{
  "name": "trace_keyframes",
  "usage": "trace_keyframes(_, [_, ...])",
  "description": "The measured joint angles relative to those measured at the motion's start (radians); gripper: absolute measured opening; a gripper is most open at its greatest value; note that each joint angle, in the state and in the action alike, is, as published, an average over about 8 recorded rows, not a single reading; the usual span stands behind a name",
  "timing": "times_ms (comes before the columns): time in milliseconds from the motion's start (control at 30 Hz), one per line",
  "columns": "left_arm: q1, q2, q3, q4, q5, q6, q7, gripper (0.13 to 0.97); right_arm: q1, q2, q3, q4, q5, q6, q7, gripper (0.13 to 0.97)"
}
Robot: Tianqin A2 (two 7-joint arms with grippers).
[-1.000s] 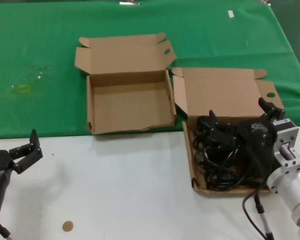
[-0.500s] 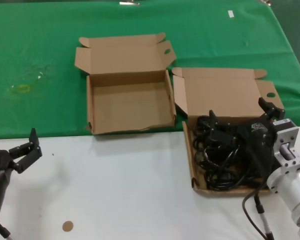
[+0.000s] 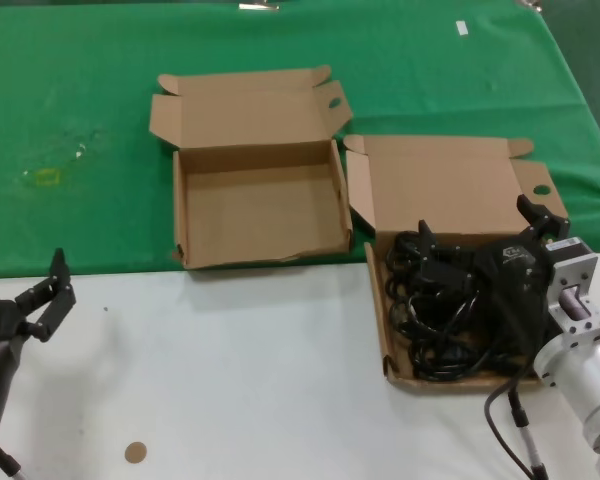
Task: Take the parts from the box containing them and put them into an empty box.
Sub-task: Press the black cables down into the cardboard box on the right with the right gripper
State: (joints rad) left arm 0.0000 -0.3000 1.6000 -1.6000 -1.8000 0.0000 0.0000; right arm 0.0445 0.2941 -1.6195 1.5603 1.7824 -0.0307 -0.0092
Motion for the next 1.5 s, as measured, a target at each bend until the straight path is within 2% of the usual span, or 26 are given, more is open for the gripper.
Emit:
trace_keyframes(267, [0.0,0.0,0.0,0.0,0.0,0.0,0.0,0.658,0.002,-0.005,0.005,0.002,-0.001,-0.002,-0.003,0.966])
trace_keyframes(300, [0.0,0.0,0.0,0.0,0.0,0.0,0.0,0.658,0.003,-0.006,0.007,0.002,-0.002,-0.003,-0.004,0.966])
trace_keyframes(400, [0.0,0.0,0.0,0.0,0.0,0.0,0.0,0.574,0.005,-0.008,0.008,0.005,-0.002,-0.004,-0.006,0.966])
trace_keyframes(567, [0.0,0.0,0.0,0.0,0.0,0.0,0.0,0.433,0.008,0.025,-0.018,0.011,0.01,0.006,0.008,0.966])
trace_keyframes(600, [0.0,0.0,0.0,0.0,0.0,0.0,0.0,0.433,0.009,0.039,-0.029,0.013,0.016,0.01,0.013,0.966])
trace_keyframes(867, [0.0,0.0,0.0,0.0,0.0,0.0,0.0,0.265,0.03,0.232,-0.162,0.034,0.101,0.055,0.056,0.966])
trace_keyframes(1000, [0.0,0.0,0.0,0.0,0.0,0.0,0.0,0.265,0.058,0.357,-0.243,0.047,0.137,0.059,0.071,0.966])
trace_keyframes(1100, [0.0,0.0,0.0,0.0,0.0,0.0,0.0,0.229,0.085,0.446,-0.299,0.057,0.143,0.039,0.085,0.966])
trace_keyframes(1267, [0.0,0.0,0.0,0.0,0.0,0.0,0.0,0.169,0.125,0.572,-0.358,0.07,0.103,-0.058,0.111,0.966])
trace_keyframes(1500, [0.0,0.0,0.0,0.0,0.0,0.0,0.0,0.15,0.174,0.673,-0.352,0.051,0.03,-0.261,0.086,0.966])
